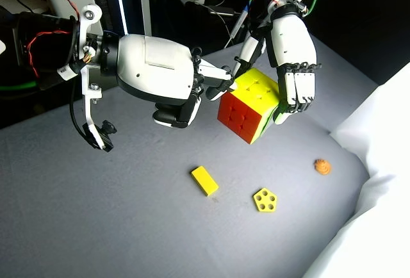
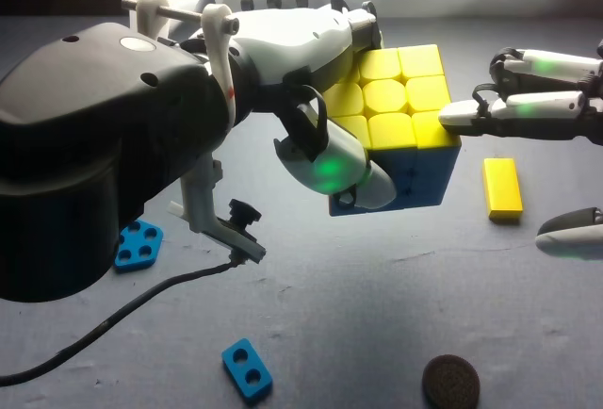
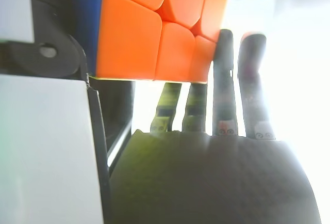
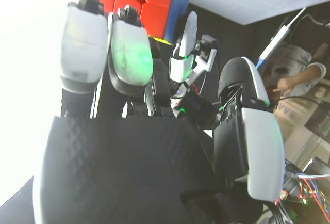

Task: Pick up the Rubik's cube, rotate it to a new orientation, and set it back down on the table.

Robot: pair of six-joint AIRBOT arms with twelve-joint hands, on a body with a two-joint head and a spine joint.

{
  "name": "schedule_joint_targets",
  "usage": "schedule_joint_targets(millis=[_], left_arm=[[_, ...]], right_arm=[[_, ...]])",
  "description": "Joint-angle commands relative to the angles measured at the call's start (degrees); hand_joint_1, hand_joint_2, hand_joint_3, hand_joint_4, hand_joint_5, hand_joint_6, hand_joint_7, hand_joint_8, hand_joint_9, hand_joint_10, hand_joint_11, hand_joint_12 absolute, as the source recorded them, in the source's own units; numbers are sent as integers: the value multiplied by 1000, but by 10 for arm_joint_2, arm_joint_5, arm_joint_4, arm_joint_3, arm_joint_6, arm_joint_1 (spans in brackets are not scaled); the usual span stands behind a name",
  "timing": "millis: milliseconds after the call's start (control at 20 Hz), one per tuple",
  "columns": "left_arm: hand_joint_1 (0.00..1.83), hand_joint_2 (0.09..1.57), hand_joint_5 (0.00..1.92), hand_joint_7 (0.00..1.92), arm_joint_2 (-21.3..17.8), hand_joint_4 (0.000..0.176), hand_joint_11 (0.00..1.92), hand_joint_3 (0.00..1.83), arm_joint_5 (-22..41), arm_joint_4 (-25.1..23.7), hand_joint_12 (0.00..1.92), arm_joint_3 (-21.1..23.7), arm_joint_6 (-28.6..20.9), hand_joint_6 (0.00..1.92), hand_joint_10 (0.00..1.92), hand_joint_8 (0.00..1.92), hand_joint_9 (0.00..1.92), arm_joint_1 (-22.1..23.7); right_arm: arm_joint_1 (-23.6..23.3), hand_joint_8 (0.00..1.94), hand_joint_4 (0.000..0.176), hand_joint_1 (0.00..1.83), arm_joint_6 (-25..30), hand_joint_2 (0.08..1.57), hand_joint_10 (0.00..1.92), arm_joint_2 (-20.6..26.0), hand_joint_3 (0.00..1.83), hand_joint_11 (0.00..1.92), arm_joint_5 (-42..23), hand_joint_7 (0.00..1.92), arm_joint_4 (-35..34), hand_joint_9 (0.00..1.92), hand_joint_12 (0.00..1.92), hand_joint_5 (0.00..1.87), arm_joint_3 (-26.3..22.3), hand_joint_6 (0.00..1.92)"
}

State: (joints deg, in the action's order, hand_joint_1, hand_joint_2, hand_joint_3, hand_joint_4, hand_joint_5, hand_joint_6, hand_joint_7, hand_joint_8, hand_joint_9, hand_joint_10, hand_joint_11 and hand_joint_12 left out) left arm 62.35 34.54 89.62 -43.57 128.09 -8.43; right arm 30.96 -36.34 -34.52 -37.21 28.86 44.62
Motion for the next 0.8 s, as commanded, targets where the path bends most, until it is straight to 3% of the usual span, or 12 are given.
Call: schedule_joint_targets(millis=[0, 50, 150, 200, 250, 300, 400, 450, 500, 750], left_arm=[[966, 1287, 496, 110, -4, 0, 248, 28, 3, -35, 1921, -1, -9, 1656, 1902, 1916, 215, 14], [1052, 1190, 272, 91, -4, 0, 236, 0, 3, -35, 1921, -1, -9, 1731, 1898, 1920, 203, 14], [1079, 1169, 178, 90, -4, 0, 227, 0, 3, -35, 1921, 0, -9, 1778, 1885, 1902, 201, 14], [933, 1295, 481, 127, -4, 0, 249, 35, 3, -35, 1911, 0, -9, 1675, 1834, 1874, 249, 14], [1036, 1189, 279, 138, -4, 0, 237, 0, 3, -35, 1919, 0, -9, 1727, 1843, 1872, 254, 14], [958, 1313, 496, 132, -4, 0, 237, 12, 3, -35, 1921, 0, -9, 1671, 1875, 1909, 247, 14], [903, 1351, 542, 101, -4, 0, 226, 11, 3, -35, 1921, 0, -9, 1667, 1914, 1921, 215, 14], [1021, 1223, 269, 97, -4, 0, 213, 0, 4, -35, 1921, 0, -9, 1746, 1912, 1921, 198, 14], [948, 1302, 508, 111, -4, 0, 234, 25, 5, -35, 1921, -1, -9, 1654, 1913, 1921, 218, 14], [914, 1346, 562, 123, -4, 0, 257, 0, 5, -35, 1920, -1, -9, 1643, 1852, 1920, 262, 14]], right_arm=[[-2, 1941, 0, 323, -2, 1169, 1921, 1, 0, 1504, -52, 1394, -11, 1514, 1921, 302, -2, 17], [0, 1941, 0, 331, -2, 1165, 1921, 1, 0, 1501, -52, 1395, -7, 1514, 1921, 307, -3, 19], [3, 1941, 0, 356, -3, 1162, 1921, 1, 0, 1499, -52, 1392, 3, 1515, 1921, 306, -5, 18], [6, 1941, 0, 324, -3, 1178, 1921, 1, 0, 1504, -52, 1384, 4, 1510, 1921, 286, -6, 9], [7, 1941, 0, 310, -4, 1179, 1921, 1, 0, 1487, -52, 1379, 5, 1502, 1921, 292, -6, 11], [8, 1941, 0, 317, -4, 1173, 1921, 1, 0, 1476, -52, 1376, 5, 1496, 1921, 303, -6, 15], [8, 1941, 0, 304, -4, 1181, 1921, 1, 0, 1492, -52, 1384, 5, 1506, 1921, 300, -6, 13], [9, 1941, 0, 291, -4, 1182, 1921, 1, 0, 1489, -52, 1384, 5, 1504, 1921, 306, -7, 15], [11, 1941, 0, 291, -4, 1181, 1921, 1, 0, 1478, -52, 1383, 5, 1498, 1921, 310, -7, 16], [13, 1941, 0, 282, -8, 1189, 1921, 1, 3, 1488, -52, 1392, 6, 1508, 1921, 316, -10, 17]])
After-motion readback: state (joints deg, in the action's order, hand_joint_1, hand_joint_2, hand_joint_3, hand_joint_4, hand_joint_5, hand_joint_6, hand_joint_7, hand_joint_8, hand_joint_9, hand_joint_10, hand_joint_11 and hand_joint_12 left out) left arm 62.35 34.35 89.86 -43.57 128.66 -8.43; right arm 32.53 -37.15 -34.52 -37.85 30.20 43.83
